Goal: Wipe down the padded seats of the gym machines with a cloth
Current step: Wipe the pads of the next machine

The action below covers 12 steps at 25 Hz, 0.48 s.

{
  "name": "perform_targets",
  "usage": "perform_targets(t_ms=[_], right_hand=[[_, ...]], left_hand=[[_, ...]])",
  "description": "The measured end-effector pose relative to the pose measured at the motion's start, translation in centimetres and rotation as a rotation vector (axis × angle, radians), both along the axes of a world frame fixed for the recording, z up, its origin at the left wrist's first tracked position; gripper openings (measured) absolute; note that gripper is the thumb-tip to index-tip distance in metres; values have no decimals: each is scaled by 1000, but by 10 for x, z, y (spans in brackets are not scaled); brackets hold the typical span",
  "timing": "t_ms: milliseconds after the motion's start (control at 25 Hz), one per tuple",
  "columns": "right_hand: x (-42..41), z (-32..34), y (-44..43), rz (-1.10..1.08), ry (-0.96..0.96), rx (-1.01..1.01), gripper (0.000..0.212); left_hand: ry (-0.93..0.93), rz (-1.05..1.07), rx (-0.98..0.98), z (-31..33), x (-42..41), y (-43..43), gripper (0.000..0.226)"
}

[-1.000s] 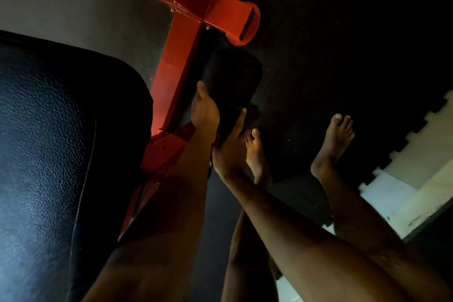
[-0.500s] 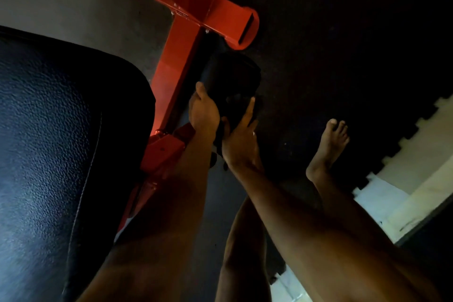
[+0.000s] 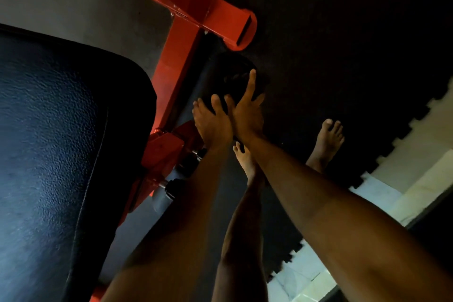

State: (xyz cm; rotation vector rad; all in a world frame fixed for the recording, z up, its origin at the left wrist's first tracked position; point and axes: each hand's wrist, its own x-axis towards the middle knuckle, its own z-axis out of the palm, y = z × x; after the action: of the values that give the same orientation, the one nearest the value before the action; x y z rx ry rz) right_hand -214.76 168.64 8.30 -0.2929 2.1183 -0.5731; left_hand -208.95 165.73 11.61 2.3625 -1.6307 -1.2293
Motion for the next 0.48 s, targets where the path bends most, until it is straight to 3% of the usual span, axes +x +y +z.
perform_targets(t_ms=[120,240,400,480], right_hand=[[-13,11,4,95,-84,12,94],[-35,24,9,208,-44,59,91],[-75,56,17,386,-42,98,87],[-97,79,16,414,-42,118,87]], left_hand=[[-37,-21,-23,2,-1,4,62],[-78,-81,28,1,0,-5,66],[-91,-256,156,8,4,-25,84],[-88,-370,195,37,-12,-31,68]])
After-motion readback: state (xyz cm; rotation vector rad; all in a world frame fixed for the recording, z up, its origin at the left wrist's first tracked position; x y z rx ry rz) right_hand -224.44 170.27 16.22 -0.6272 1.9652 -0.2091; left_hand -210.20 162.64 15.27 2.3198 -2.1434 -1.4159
